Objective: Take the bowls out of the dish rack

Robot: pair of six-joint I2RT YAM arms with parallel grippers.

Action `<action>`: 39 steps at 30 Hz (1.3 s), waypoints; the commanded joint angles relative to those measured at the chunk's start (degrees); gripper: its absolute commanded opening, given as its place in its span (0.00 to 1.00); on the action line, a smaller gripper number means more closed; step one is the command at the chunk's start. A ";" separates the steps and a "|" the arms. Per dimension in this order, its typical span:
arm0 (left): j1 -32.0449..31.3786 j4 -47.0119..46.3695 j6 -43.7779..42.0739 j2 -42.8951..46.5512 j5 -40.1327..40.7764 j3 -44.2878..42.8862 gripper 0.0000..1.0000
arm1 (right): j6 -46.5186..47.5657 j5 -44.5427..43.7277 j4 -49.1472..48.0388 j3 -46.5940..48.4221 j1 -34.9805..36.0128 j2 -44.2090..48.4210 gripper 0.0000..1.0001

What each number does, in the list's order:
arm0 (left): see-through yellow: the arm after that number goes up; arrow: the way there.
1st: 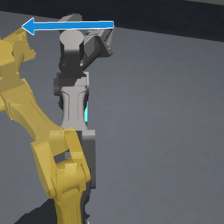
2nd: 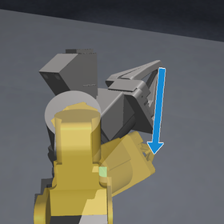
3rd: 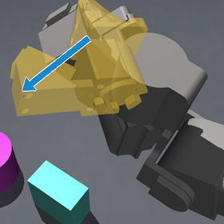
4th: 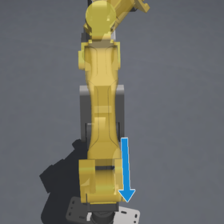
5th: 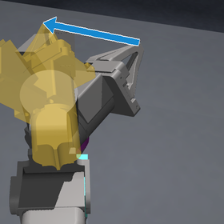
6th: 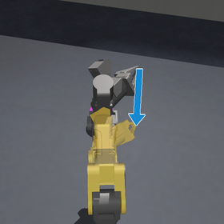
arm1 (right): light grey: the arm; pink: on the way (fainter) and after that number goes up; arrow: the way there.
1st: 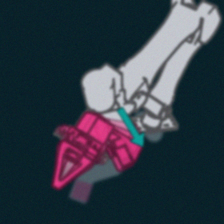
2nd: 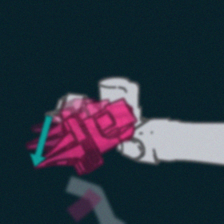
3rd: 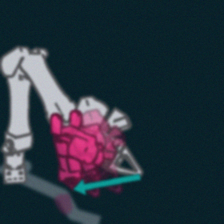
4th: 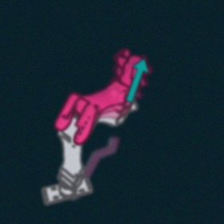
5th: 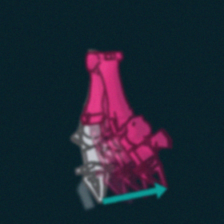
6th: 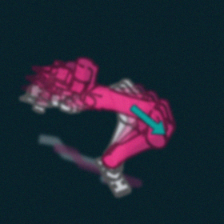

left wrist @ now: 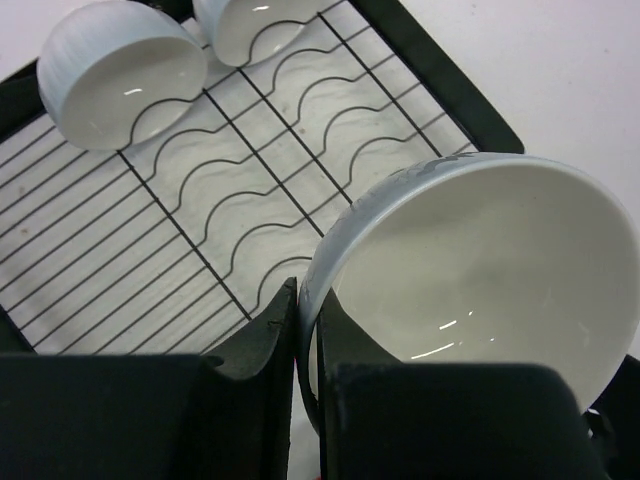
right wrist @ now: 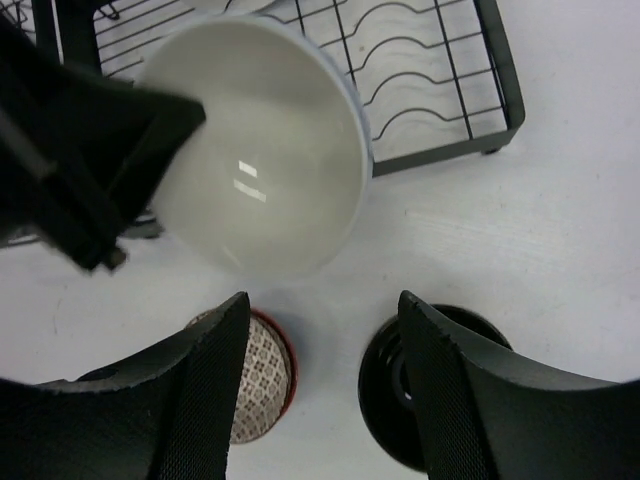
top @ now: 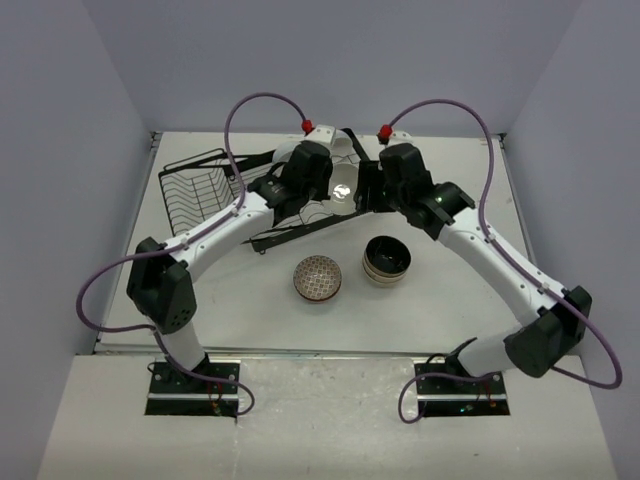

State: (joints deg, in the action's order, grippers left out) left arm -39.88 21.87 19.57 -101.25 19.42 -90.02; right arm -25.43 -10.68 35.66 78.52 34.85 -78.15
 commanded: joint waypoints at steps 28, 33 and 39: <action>0.06 1.07 4.77 20.91 6.23 6.78 1.00 | 1.00 1.00 3.37 0.08 -22.59 -6.67 0.00; 0.85 1.68 4.16 25.84 8.18 8.98 1.00 | 0.56 5.92 1.44 -5.39 -34.75 -8.77 0.00; 2.08 2.65 3.19 26.19 8.53 10.47 1.00 | -1.64 7.95 -6.38 -11.28 -45.57 -14.04 0.00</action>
State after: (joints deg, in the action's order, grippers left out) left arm -38.52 22.85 23.31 -74.56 26.22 -81.19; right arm -24.84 -6.11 36.27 67.81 -9.41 -90.56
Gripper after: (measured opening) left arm 0.997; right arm 0.034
